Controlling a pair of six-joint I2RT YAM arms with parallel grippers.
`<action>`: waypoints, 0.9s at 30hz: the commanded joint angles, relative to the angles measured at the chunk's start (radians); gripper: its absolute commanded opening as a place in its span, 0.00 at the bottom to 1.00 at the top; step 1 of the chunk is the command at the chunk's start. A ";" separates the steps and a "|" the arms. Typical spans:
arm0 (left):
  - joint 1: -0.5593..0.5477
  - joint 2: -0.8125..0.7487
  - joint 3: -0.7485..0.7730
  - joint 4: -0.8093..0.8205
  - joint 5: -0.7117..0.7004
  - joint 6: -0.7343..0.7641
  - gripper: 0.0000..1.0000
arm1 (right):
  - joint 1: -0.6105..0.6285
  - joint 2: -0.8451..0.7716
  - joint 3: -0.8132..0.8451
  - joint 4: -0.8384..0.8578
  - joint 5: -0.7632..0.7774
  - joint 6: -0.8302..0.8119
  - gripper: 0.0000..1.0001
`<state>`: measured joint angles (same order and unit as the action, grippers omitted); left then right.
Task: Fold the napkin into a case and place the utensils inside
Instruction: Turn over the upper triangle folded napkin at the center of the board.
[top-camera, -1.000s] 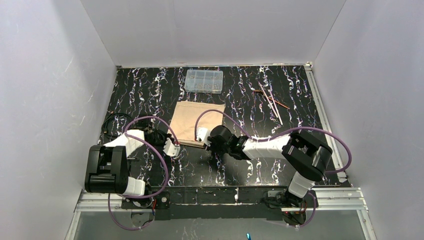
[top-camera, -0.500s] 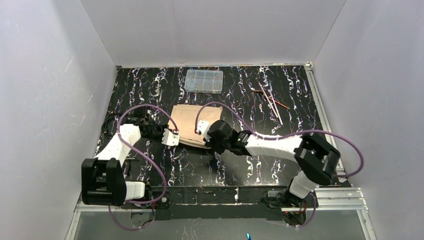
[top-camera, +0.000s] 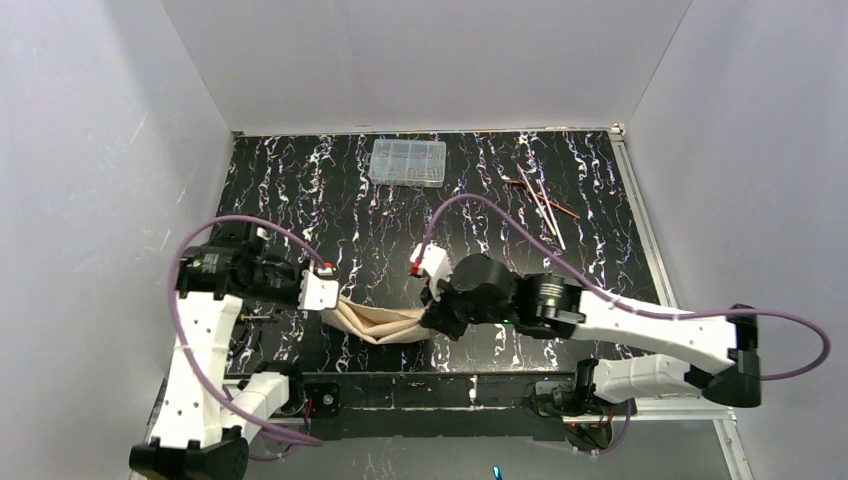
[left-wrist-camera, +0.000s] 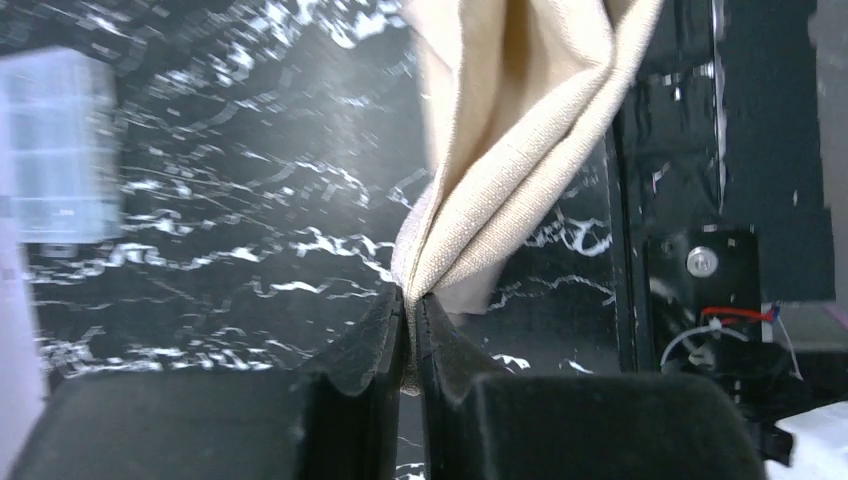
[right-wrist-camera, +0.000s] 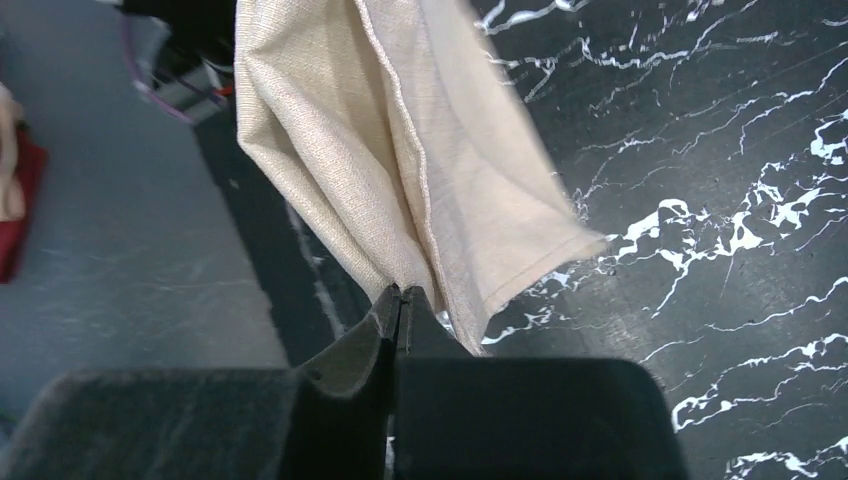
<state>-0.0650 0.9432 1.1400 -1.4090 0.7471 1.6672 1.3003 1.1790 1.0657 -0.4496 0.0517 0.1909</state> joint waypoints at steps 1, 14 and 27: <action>-0.002 -0.024 0.184 -0.274 0.169 -0.173 0.00 | 0.030 -0.107 0.087 -0.113 0.051 0.162 0.01; -0.005 0.453 0.230 0.246 0.133 -0.738 0.00 | -0.282 -0.009 -0.075 0.144 0.215 0.086 0.01; -0.056 1.356 0.947 0.215 -0.488 -0.922 0.00 | -0.657 0.784 0.346 0.356 -0.189 -0.002 0.36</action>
<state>-0.1085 2.2837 1.9999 -1.1400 0.4858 0.7631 0.6621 1.9057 1.2694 -0.1307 -0.0330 0.2306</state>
